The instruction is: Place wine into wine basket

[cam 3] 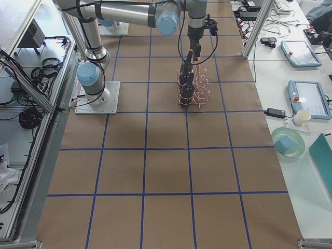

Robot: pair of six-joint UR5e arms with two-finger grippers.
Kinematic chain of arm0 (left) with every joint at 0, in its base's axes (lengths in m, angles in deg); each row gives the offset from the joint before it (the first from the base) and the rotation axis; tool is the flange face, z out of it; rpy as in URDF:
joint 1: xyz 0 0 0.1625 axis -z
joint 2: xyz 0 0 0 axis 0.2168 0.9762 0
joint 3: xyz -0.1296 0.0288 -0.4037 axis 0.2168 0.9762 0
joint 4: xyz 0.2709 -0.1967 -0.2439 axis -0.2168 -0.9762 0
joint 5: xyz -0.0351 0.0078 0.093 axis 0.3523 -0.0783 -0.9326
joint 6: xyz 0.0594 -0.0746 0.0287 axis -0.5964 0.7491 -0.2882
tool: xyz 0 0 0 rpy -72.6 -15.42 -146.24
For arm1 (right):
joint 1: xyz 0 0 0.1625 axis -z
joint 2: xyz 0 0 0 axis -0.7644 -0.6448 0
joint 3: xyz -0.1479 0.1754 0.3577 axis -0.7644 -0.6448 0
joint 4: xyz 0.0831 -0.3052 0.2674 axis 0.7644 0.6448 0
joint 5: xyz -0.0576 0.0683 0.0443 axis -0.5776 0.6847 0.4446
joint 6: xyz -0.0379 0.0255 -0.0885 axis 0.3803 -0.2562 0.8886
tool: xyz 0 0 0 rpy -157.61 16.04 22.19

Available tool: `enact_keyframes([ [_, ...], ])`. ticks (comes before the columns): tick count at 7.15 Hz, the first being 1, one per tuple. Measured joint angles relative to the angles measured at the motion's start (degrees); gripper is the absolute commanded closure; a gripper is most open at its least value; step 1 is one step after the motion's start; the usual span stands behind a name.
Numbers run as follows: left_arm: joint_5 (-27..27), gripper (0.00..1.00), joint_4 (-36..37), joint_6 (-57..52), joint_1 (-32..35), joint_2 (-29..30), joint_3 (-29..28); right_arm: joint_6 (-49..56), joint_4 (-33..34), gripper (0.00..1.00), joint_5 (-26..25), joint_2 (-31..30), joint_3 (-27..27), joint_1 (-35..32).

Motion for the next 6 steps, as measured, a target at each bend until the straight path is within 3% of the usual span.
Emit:
enact_keyframes([
  [2, -0.07, 0.00, 0.02, -0.01, -0.04, 0.16, 0.00, -9.00, -6.53, 0.00, 0.73, -2.86, -2.23, -5.61],
  [6, -0.15, 0.00, -0.11, -0.01, -0.01, -0.25, 0.00, -15.31, -8.87, 0.00, 1.68, -3.66, -1.98, -10.84],
])
